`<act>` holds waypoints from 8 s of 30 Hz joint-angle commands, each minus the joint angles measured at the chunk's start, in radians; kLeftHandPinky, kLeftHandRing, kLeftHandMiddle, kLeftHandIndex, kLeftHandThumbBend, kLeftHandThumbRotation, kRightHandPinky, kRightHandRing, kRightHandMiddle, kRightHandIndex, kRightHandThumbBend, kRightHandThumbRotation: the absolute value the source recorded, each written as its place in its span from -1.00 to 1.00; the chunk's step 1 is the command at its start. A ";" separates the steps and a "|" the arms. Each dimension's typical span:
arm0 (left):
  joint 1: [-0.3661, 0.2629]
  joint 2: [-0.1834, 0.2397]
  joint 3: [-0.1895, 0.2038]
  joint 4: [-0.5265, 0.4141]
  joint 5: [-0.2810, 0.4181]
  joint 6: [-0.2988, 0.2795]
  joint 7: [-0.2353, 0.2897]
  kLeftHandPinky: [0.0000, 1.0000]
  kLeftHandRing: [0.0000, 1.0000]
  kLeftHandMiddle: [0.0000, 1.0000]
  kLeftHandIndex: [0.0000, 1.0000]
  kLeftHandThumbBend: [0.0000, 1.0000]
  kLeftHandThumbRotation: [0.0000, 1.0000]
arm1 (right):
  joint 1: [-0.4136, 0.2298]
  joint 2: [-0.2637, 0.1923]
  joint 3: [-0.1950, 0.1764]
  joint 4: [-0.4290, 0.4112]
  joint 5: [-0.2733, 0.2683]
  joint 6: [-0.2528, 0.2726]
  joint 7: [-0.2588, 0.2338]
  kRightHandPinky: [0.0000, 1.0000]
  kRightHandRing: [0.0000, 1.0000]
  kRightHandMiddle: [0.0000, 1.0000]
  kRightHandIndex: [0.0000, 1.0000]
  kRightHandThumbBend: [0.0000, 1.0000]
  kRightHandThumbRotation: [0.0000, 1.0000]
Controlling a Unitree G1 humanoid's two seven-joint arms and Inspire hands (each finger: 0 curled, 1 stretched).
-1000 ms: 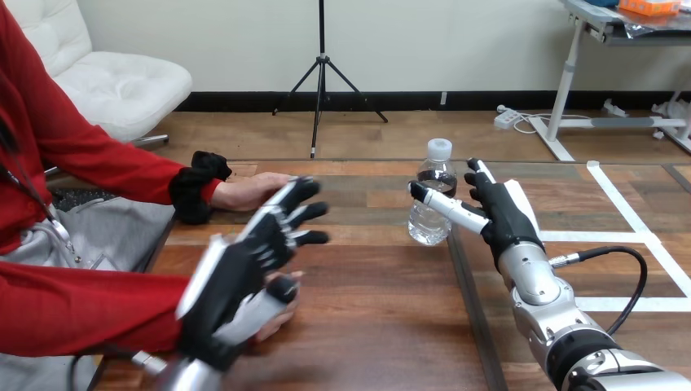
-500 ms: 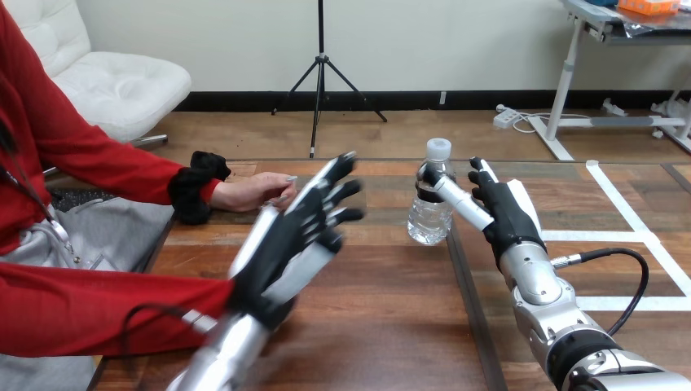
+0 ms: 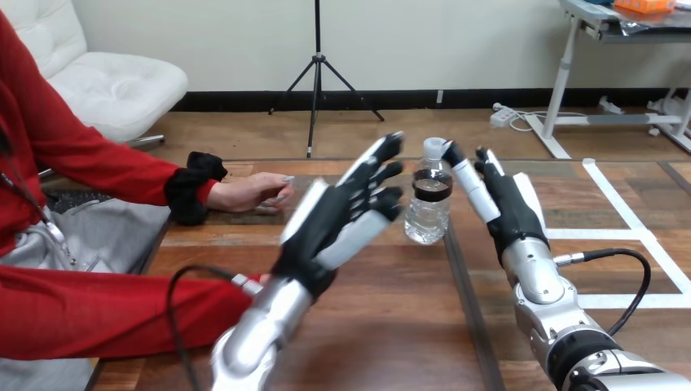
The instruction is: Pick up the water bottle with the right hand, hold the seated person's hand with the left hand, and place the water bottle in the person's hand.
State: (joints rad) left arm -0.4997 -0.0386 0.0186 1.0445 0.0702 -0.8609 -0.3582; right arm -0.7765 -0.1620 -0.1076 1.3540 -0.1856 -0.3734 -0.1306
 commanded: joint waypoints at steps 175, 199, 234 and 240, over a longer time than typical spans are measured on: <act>-0.450 -0.074 0.103 0.307 0.021 0.613 0.097 1.00 1.00 1.00 1.00 0.96 1.00 | -0.028 -0.006 -0.131 -0.026 0.201 0.003 0.288 1.00 1.00 1.00 1.00 0.89 1.00; -0.408 -0.070 0.106 0.297 -0.001 0.563 0.004 1.00 1.00 1.00 1.00 0.90 1.00 | 0.020 0.011 -0.146 -0.041 0.224 -0.048 0.358 1.00 1.00 1.00 1.00 1.00 1.00; -0.277 -0.034 0.106 0.267 -0.026 0.433 -0.191 0.81 0.90 0.95 0.89 1.00 1.00 | 0.182 0.056 -0.140 -0.106 0.256 -0.217 0.445 0.83 0.89 0.93 0.93 1.00 1.00; -0.247 -0.026 0.110 0.257 -0.040 0.411 -0.234 0.77 0.89 0.94 0.88 1.00 1.00 | 0.217 0.073 -0.142 -0.137 0.273 -0.234 0.458 0.82 0.88 0.91 0.91 1.00 1.00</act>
State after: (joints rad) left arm -0.7550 -0.0727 0.1275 1.3466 0.0473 -0.4064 -0.5636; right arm -0.5424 -0.1036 -0.2450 1.2947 0.0626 -0.5567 0.3185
